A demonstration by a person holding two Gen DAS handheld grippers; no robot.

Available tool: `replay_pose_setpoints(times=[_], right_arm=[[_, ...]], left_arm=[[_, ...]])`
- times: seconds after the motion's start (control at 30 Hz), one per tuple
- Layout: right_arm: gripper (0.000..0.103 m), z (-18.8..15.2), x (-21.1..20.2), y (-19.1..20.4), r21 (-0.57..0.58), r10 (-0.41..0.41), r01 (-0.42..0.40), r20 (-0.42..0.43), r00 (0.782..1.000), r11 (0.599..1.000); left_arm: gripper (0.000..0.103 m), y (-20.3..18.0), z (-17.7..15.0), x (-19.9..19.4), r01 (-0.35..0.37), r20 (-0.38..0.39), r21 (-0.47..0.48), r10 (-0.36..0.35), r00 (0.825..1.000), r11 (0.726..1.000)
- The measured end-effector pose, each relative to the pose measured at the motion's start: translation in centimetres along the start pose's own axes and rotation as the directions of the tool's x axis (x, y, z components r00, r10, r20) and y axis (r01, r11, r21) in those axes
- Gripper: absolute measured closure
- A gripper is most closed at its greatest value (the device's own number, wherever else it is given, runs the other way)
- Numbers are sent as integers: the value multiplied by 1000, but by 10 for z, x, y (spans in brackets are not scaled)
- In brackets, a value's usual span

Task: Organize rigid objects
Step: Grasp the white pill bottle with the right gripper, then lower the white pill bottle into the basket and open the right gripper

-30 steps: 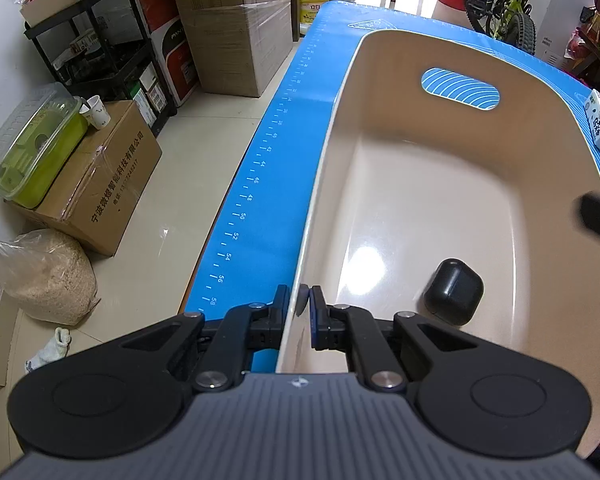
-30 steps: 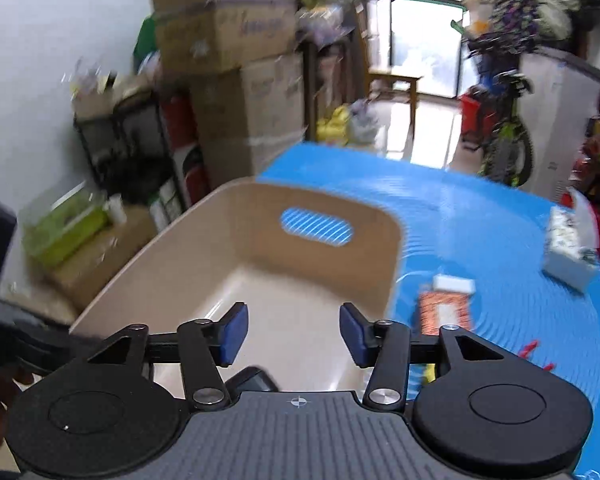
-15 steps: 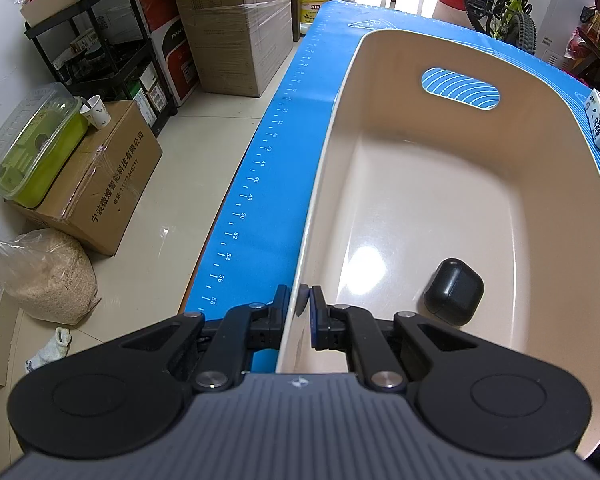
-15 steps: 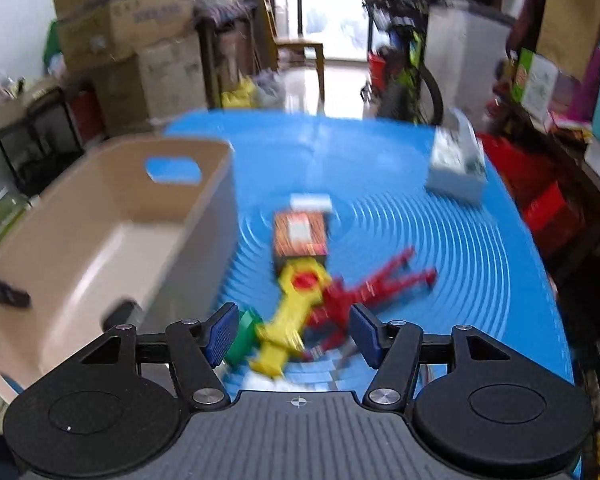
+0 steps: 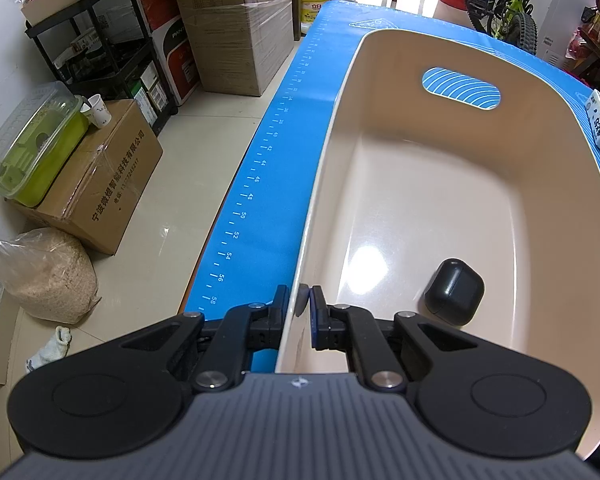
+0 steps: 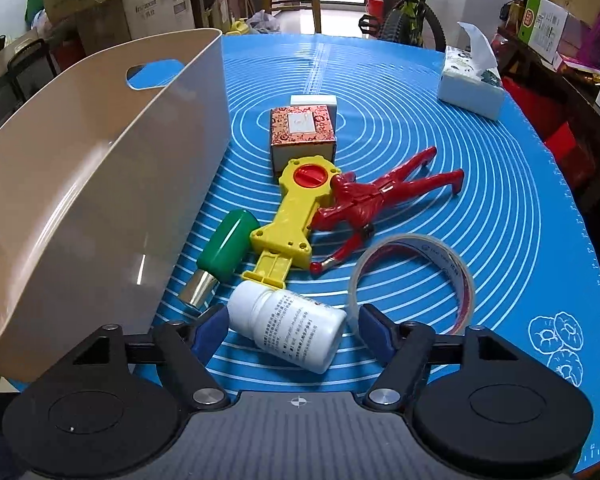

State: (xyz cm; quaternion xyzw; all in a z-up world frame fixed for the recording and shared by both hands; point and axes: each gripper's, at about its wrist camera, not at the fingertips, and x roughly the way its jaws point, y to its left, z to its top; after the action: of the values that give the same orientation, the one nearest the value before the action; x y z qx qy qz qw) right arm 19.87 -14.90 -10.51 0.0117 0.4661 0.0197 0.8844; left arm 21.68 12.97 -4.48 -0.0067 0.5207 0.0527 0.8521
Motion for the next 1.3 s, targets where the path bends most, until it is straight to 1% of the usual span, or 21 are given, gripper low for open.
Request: replay_pose_setpoints(times=[0.37, 0.57, 0.6, 0.63, 0.67, 0.7, 0.73, 0.87, 1.0, 1.07, 1.17, 1.3], right_arm=[[25, -1, 2, 16, -4, -30, 30, 35, 999, 1000], [27, -9, -1, 14, -18, -6, 6, 8, 1000, 1000], [33, -9, -1, 14, -25, -2, 2, -1, 1000, 1000], [44, -10, 0, 14, -30, 4, -4, -7, 1000, 1000], [53, -10, 2, 15, -33, 9, -10, -18, 1000, 999], [58, -10, 4, 16, -39, 14, -15, -28, 1000, 999], [58, -10, 4, 17, -44, 19, -20, -29, 999, 999], [59, -8, -6, 22, -75, 27, -25, 23, 999, 997], [59, 4, -21, 21, -59, 25, -19, 98, 995, 998], [59, 10, -30, 19, -47, 21, -14, 137, 990, 999], [59, 19, -40, 13, -24, 19, -15, 173, 985, 1000], [59, 35, -58, 7, 8, 23, -26, 246, 969, 1000]], left_arm=[[91, 0, 0, 0, -1, 0, 0, 1, 1000, 1000], [91, 0, 0, 0, 0, -2, -3, 0, 1000, 1000], [91, 0, 0, 0, 0, -2, -3, 0, 1000, 1000], [91, 0, 0, 0, -1, -1, -2, 1, 1000, 1000], [91, 0, 0, 0, 0, -1, -3, 0, 1000, 1000], [91, 0, 0, 0, 1, -2, -4, -1, 1000, 1000], [91, 0, 0, 0, 2, -2, -5, -2, 1000, 1000], [91, 0, 0, 0, 2, -2, -4, -2, 1000, 1000], [91, 0, 0, 0, 2, -2, -5, -2, 1000, 1000], [91, 0, 0, 0, 2, -2, -4, -2, 1000, 1000], [91, 0, 0, 0, 2, -2, -5, -2, 1000, 1000], [91, 0, 0, 0, 1, -2, -4, -1, 1000, 1000]])
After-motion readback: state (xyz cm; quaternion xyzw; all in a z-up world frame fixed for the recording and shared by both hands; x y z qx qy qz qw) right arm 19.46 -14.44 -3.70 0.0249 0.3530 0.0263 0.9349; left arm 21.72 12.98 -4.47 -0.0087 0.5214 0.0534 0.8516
